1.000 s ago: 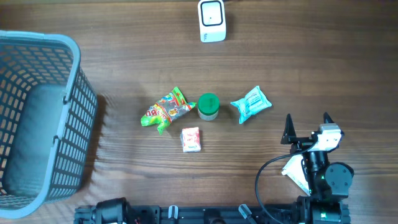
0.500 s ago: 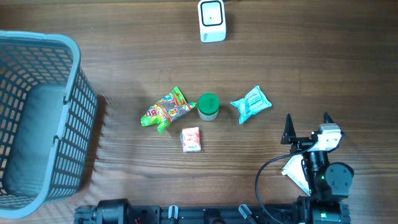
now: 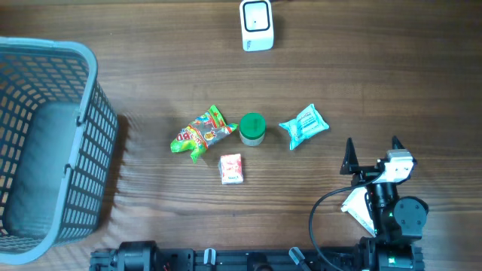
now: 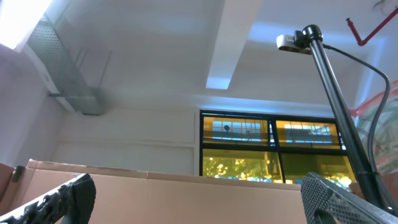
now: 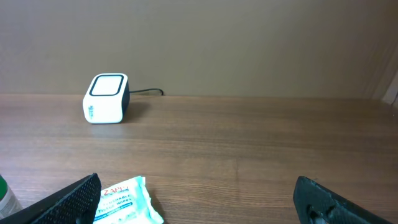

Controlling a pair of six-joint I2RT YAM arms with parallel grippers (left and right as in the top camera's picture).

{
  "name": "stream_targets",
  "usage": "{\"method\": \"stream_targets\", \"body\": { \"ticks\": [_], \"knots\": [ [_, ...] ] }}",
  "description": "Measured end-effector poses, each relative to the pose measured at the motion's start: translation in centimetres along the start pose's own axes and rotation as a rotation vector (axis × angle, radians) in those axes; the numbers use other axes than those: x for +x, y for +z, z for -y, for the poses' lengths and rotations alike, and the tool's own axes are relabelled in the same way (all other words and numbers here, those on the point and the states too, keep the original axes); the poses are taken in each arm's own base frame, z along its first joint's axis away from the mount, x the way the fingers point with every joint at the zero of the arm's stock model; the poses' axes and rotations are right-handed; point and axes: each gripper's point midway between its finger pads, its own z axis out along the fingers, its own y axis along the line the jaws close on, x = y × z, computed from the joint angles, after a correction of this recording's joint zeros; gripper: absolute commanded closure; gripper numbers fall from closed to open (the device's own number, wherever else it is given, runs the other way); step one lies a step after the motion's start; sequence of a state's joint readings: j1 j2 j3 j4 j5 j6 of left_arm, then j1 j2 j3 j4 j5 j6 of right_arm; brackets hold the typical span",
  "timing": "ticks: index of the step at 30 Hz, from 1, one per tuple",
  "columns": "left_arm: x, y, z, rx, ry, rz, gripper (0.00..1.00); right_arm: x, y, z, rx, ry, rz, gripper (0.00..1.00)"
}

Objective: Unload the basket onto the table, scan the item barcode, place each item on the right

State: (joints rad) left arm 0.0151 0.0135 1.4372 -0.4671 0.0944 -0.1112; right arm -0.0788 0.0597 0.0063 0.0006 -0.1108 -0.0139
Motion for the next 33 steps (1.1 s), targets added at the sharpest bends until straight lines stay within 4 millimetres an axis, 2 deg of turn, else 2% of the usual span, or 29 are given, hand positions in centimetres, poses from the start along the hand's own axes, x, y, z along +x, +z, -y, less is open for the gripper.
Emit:
{"method": "stream_targets", "body": {
  "ticks": [7,8,9,13,14,17,19,20,22,24,27,31,33],
  "knots": [
    [-0.2,0.1,-0.3,0.017,-0.115,0.007,0.0,0.0,0.0,0.0,0.0,0.0,0.0,0.0],
    [1.1,0.2,-0.7,-0.005,-0.144,-0.036,0.0,0.0,0.0,0.0,0.0,0.0,0.0,0.01],
    [2.7,0.1,-1.2,-0.031,-0.159,-0.098,0.0,0.0,0.0,0.0,0.0,0.0,0.0,0.0],
    [13.0,-0.2,-3.2,-0.126,-0.17,-0.411,0.0,0.0,0.0,0.0,0.0,0.0,0.0,0.0],
    [15.0,-0.1,-3.5,-0.134,-0.158,-0.459,0.0,0.0,0.0,0.0,0.0,0.0,0.001,0.0],
    [23.9,0.1,-4.9,-0.15,-0.109,-0.625,0.0,0.0,0.0,0.0,0.0,0.0,0.0,0.0],
    [28.9,-0.3,-5.4,-0.14,-0.093,-0.706,0.0,0.0,0.0,0.0,0.0,0.0,0.0,0.0],
    [30.9,-0.7,-5.4,-0.126,-0.089,-0.739,0.0,0.0,0.0,0.0,0.0,0.0,0.0,0.0],
    [37.0,-2.4,-5.3,-0.079,-0.093,-0.843,0.0,0.0,0.0,0.0,0.0,0.0,0.0,0.0],
    [41.1,-4.4,-5.1,-0.055,-0.11,-0.927,0.0,0.0,0.0,0.0,0.0,0.0,0.0,0.0],
    [45.8,-7.7,-4.8,-0.032,-0.146,-1.043,0.0,0.0,0.0,0.0,0.0,0.0,0.0,0.0],
    [49.2,-11.3,-4.7,-0.037,-0.177,-1.173,0.0,0.0,0.0,0.0,0.0,0.0,0.0,0.0],
    [49.9,-12.7,-4.7,-0.047,-0.187,-1.226,0.0,0.0,0.0,0.0,0.0,0.0,0.0,0.0]
  ]
}}
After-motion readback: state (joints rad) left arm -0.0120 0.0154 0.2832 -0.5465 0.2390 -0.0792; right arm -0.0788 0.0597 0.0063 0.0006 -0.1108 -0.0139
